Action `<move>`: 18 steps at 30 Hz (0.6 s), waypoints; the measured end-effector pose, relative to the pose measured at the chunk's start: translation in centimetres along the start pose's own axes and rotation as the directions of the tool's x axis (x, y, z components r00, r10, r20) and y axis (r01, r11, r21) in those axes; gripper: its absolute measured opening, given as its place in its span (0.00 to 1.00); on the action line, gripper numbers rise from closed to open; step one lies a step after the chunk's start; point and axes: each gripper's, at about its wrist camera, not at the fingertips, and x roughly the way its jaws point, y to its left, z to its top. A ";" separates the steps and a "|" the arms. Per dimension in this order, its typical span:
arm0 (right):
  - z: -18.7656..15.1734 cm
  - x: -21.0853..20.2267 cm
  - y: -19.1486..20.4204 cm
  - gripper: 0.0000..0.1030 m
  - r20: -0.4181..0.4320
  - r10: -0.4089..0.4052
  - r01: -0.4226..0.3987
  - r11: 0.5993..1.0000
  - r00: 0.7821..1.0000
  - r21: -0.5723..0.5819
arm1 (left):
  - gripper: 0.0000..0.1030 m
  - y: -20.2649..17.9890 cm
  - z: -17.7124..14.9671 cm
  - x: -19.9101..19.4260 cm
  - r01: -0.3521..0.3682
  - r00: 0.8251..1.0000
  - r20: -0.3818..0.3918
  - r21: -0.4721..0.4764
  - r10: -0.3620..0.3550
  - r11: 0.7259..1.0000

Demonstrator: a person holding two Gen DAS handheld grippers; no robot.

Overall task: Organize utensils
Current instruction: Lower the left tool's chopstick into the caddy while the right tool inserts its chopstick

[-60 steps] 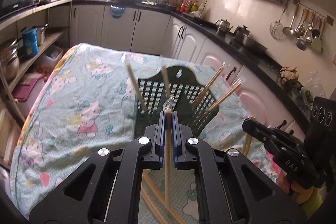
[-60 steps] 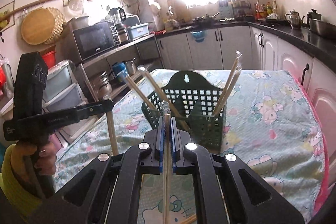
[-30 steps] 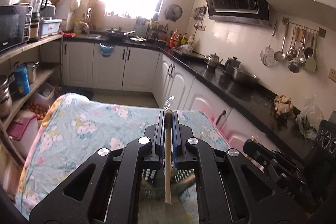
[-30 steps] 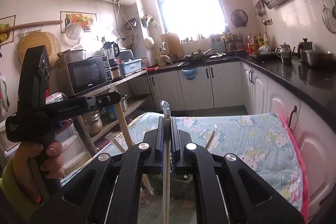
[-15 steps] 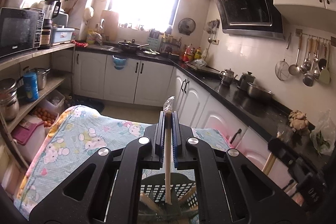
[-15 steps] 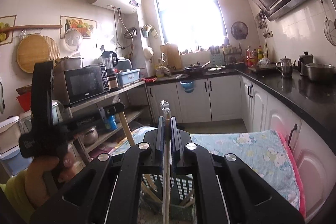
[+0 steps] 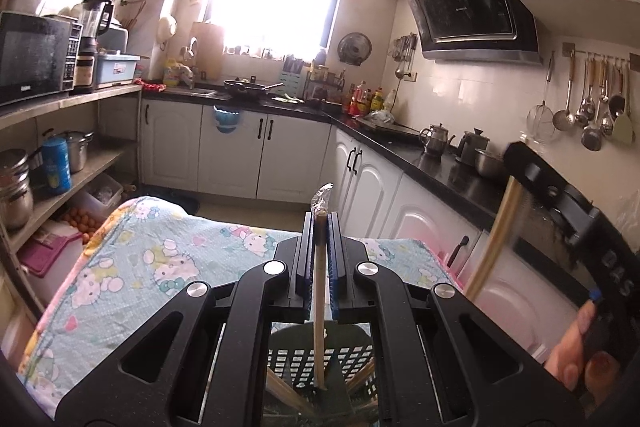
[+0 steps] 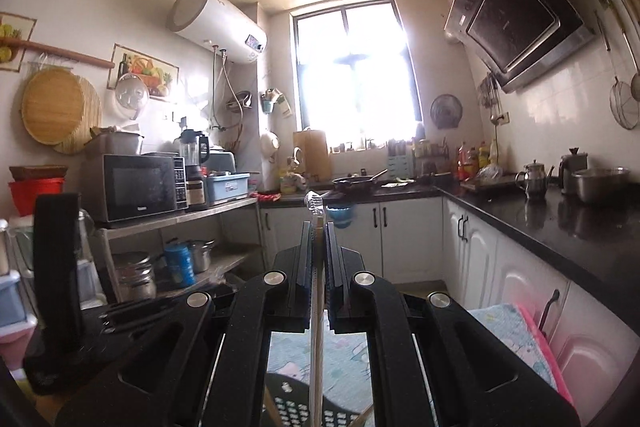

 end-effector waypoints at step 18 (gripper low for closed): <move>-6.6 2.0 -2.1 0.06 -0.038 -0.112 0.110 0.993 0.993 -0.050 | 0.02 0.4 -3.8 2.2 -0.012 0.997 -0.076 0.000 0.012 1.000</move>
